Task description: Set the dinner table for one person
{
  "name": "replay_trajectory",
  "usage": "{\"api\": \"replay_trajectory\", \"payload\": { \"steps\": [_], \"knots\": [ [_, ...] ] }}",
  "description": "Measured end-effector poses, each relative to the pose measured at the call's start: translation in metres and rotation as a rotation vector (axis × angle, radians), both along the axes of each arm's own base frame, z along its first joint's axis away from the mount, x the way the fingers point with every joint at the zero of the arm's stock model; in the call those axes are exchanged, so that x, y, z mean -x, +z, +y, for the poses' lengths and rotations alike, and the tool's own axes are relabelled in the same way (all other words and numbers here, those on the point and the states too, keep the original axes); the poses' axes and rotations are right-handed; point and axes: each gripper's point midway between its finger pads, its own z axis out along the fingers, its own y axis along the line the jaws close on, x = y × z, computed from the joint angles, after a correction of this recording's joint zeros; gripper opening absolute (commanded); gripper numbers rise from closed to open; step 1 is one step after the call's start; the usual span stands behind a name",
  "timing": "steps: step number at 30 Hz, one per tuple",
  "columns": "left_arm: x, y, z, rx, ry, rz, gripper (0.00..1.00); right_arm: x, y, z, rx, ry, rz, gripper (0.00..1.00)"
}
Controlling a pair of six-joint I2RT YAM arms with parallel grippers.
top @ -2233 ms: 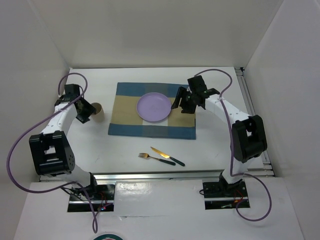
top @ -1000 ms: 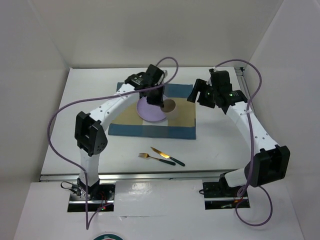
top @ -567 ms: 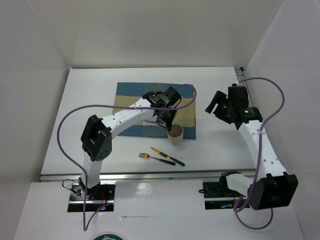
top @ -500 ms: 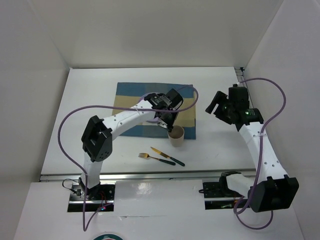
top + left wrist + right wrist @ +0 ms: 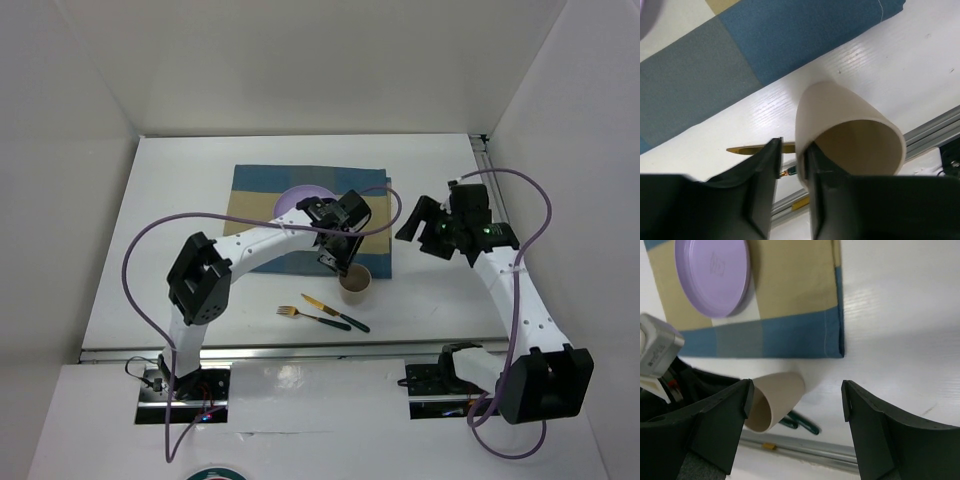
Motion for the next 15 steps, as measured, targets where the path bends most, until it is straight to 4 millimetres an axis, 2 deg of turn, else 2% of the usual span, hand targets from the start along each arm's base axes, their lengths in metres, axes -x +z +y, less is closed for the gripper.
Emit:
{"api": "replay_trajectory", "payload": {
  "steps": [3, 4, 8, 12, 15],
  "knots": [
    [0.0, 0.0, 0.0, -0.002, -0.001, -0.004, 0.52, 0.011, -0.013, 0.013, -0.051, 0.067, 0.038, 0.83],
    [0.0, 0.001, 0.001, -0.003, -0.001, -0.005, 0.57, 0.014, -0.017, 0.017, -0.063, 0.087, 0.05, 0.83],
    [0.002, 0.011, 0.005, -0.003, 0.003, -0.019, 0.64, 0.026, -0.026, 0.035, -0.086, 0.183, 0.077, 0.83],
    [0.003, 0.034, 0.013, 0.01, 0.016, -0.053, 0.66, 0.04, -0.031, 0.062, -0.091, 0.314, 0.09, 0.84],
    [0.001, 0.064, 0.021, 0.051, 0.043, -0.104, 0.67, 0.05, -0.037, 0.081, -0.068, 0.398, 0.105, 0.84]
  ]
}}
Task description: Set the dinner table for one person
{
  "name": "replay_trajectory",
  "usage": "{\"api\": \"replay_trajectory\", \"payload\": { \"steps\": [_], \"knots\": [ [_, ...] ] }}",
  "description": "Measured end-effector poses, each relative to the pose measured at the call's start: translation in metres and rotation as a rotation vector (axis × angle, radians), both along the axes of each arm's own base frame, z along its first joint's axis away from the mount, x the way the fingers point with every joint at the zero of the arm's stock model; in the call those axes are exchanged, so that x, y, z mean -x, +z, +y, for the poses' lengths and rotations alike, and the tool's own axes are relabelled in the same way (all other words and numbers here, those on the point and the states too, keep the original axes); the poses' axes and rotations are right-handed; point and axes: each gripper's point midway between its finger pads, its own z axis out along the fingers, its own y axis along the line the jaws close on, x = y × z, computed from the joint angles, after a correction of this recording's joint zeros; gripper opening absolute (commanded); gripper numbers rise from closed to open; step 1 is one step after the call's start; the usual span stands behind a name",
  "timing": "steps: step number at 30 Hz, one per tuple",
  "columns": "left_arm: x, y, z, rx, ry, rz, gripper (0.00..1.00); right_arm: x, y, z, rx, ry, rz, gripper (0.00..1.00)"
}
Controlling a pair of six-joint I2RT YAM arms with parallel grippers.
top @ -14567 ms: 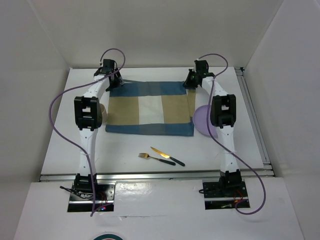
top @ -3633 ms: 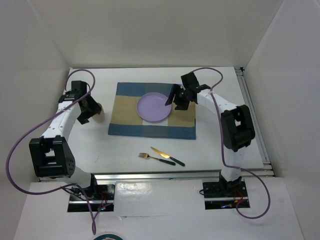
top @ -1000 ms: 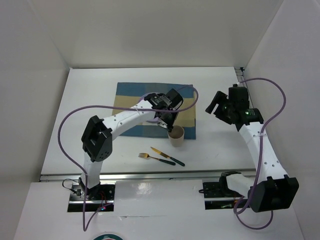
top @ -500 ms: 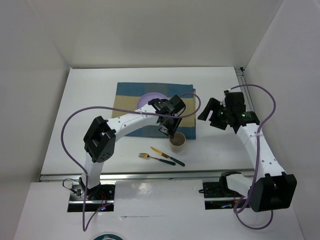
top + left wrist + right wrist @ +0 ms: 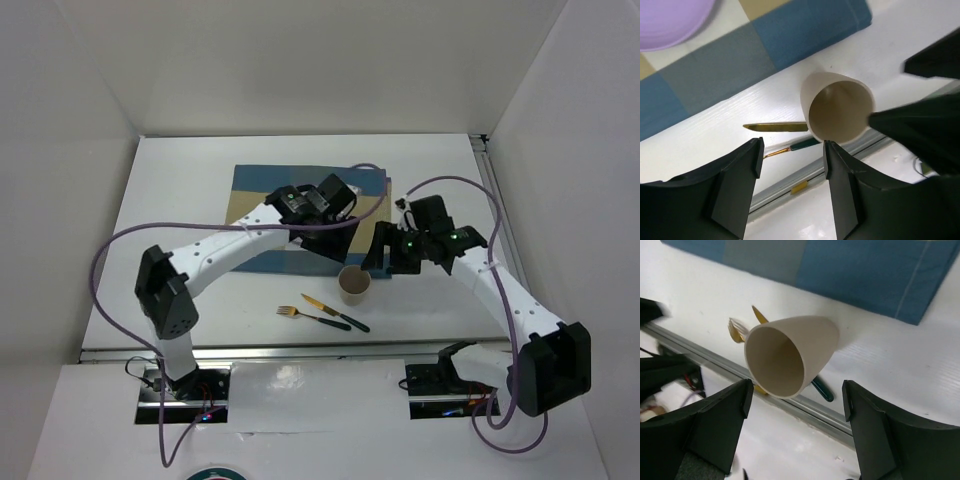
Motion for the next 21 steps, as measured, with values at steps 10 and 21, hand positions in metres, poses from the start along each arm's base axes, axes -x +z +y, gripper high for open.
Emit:
{"api": "replay_trajectory", "payload": {
  "steps": [10, 21],
  "knots": [
    [-0.043, 0.074, 0.084, 0.136, 0.235, -0.13, 0.67, 0.022, -0.042, 0.025, 0.143, 0.097, 0.072, 0.41],
    [-0.04, 0.044, 0.107, 0.1, 0.278, -0.048, 0.67, 0.002, -0.02, 0.011, 0.243, 0.007, 0.014, 0.0]
  ]
}}
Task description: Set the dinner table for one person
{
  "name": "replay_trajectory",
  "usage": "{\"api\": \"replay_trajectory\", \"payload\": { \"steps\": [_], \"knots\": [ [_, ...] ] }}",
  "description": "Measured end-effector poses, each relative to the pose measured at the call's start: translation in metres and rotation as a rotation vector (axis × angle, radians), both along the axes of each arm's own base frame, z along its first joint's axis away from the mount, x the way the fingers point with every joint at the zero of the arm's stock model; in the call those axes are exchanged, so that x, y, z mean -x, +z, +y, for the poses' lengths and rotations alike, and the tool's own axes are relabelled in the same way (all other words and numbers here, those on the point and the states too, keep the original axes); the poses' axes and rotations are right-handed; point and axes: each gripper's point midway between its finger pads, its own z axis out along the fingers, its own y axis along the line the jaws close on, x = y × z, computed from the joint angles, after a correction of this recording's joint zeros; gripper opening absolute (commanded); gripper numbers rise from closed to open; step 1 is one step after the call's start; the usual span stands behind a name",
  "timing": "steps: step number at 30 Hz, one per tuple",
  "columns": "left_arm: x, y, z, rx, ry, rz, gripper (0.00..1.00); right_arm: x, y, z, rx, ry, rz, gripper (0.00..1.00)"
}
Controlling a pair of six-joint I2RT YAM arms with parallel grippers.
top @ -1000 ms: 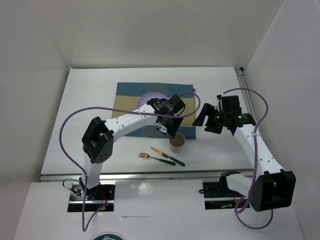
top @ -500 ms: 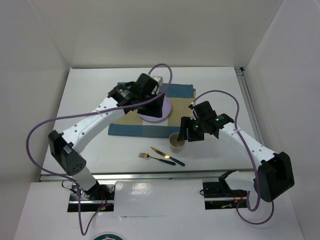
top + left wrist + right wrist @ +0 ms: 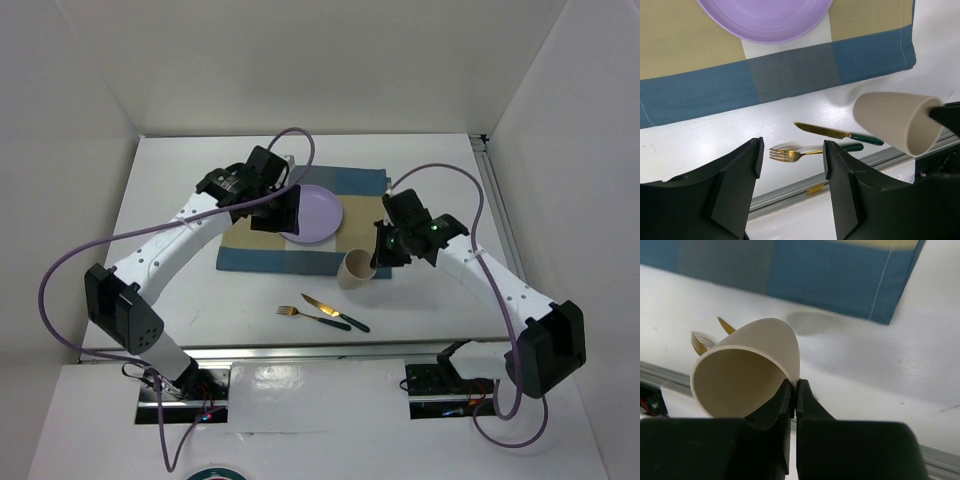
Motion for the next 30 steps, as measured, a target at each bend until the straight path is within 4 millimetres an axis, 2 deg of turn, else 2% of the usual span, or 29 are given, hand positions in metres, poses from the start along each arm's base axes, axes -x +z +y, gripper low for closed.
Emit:
{"api": "replay_trajectory", "payload": {
  "steps": [2, 4, 6, 9, 12, 14, 16, 19, 21, 27, 30],
  "knots": [
    [-0.002, 0.001, 0.004, 0.003, 0.01, -0.002, 0.67, -0.014, 0.022, 0.0, 0.01, -0.012, -0.056, 0.0],
    [-0.004, 0.004, 0.008, 0.008, 0.024, -0.007, 0.66, -0.036, 0.048, 0.0, 0.011, -0.033, -0.119, 0.0],
    [-0.006, 0.007, 0.013, 0.012, 0.036, -0.016, 0.59, -0.067, 0.073, -0.002, 0.015, -0.067, -0.179, 0.0],
    [-0.008, 0.012, 0.022, 0.007, 0.063, -0.04, 0.59, -0.127, 0.088, -0.012, 0.048, -0.152, -0.214, 0.0],
    [-0.009, 0.017, 0.032, -0.007, 0.091, -0.066, 0.59, -0.197, 0.081, -0.018, 0.088, -0.223, -0.21, 0.0],
    [-0.01, 0.02, 0.04, -0.016, 0.113, -0.081, 0.59, -0.242, 0.061, -0.022, 0.114, -0.264, -0.199, 0.0],
    [-0.008, 0.021, 0.046, -0.016, 0.126, -0.088, 0.59, -0.27, 0.039, -0.026, 0.142, -0.287, -0.172, 0.0],
    [-0.001, 0.016, 0.056, -0.022, 0.145, -0.077, 0.59, -0.294, 0.013, -0.029, 0.166, -0.307, -0.137, 0.0],
    [0.002, 0.01, 0.062, -0.027, 0.156, -0.064, 0.59, -0.298, 0.002, -0.033, 0.173, -0.322, -0.111, 0.0],
    [0.023, -0.015, 0.067, -0.025, 0.167, 0.007, 0.55, -0.299, -0.002, -0.044, 0.172, -0.345, -0.095, 0.0],
    [0.033, -0.023, 0.066, -0.006, 0.174, 0.031, 0.55, -0.299, -0.005, -0.046, 0.169, -0.346, -0.087, 0.11]
  ]
}}
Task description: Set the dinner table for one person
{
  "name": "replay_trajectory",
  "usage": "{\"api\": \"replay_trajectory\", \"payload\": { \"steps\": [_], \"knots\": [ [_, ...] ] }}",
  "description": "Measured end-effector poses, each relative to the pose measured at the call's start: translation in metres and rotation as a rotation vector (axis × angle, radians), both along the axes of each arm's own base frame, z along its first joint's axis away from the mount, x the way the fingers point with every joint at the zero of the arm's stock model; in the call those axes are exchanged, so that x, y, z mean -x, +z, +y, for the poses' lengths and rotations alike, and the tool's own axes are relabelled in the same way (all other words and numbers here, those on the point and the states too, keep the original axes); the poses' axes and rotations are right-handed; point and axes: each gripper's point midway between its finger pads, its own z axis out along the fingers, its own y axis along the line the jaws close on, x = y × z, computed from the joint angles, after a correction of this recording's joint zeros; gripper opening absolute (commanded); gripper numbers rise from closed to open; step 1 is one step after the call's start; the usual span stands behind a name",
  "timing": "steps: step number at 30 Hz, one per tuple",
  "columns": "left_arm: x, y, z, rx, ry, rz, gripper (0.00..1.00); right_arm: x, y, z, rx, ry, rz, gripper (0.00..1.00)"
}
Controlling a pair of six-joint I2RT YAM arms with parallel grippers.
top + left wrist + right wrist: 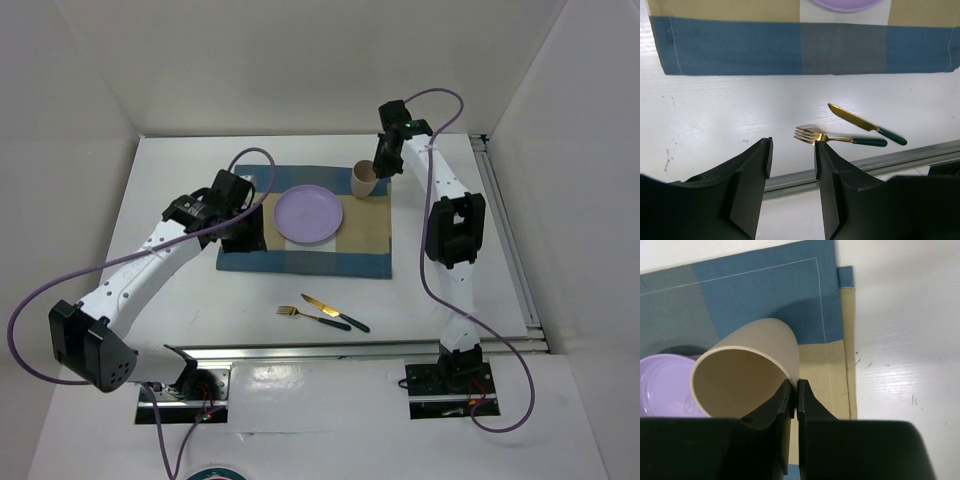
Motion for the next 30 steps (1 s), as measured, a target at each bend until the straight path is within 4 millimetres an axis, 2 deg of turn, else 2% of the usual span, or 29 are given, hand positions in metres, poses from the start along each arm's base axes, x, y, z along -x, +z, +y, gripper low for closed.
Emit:
{"api": "replay_trajectory", "payload": {
  "steps": [1, 4, 6, 9, 10, 14, 16, 19, 22, 25, 27, 30],
  "knots": [
    [0.004, -0.002, 0.0, 0.004, 0.006, 0.007, 0.55, 0.0, -0.001, 0.0, -0.004, 0.001, 0.004, 0.15],
    [0.015, -0.009, -0.002, 0.019, 0.011, 0.021, 0.56, -0.002, -0.007, 0.002, -0.016, 0.002, 0.01, 0.53],
    [0.024, -0.013, -0.004, 0.026, 0.001, 0.035, 0.56, -0.003, -0.009, 0.005, -0.027, 0.01, 0.011, 0.68],
    [0.032, -0.014, -0.009, 0.043, -0.006, 0.041, 0.58, -0.003, -0.008, 0.01, -0.037, 0.025, 0.004, 0.79],
    [0.034, -0.014, -0.009, 0.047, -0.008, 0.042, 0.58, -0.005, -0.006, 0.012, -0.039, 0.029, -0.005, 0.85],
    [0.034, -0.014, -0.009, 0.045, -0.006, 0.036, 0.59, -0.006, 0.002, 0.021, -0.05, 0.045, -0.029, 0.92],
    [0.033, -0.014, -0.006, 0.021, 0.002, 0.019, 0.61, -0.005, 0.015, 0.024, -0.061, 0.052, -0.055, 0.94],
    [0.029, -0.009, 0.001, -0.023, 0.019, -0.006, 0.61, 0.006, 0.052, 0.027, -0.084, 0.065, -0.132, 0.96],
    [0.021, 0.002, 0.005, -0.044, 0.037, -0.045, 0.61, 0.043, 0.099, 0.03, -0.098, 0.101, -0.23, 0.96],
    [0.019, 0.006, 0.006, -0.045, 0.045, -0.059, 0.62, 0.108, 0.134, 0.049, -0.121, 0.195, -0.319, 0.88],
    [0.024, 0.001, 0.006, -0.042, 0.041, -0.049, 0.62, 0.161, 0.132, 0.065, -0.139, 0.272, -0.319, 0.84],
    [0.039, -0.018, 0.001, -0.01, 0.015, 0.001, 0.62, 0.228, 0.09, 0.081, -0.158, 0.371, -0.22, 0.78]
  ]
}}
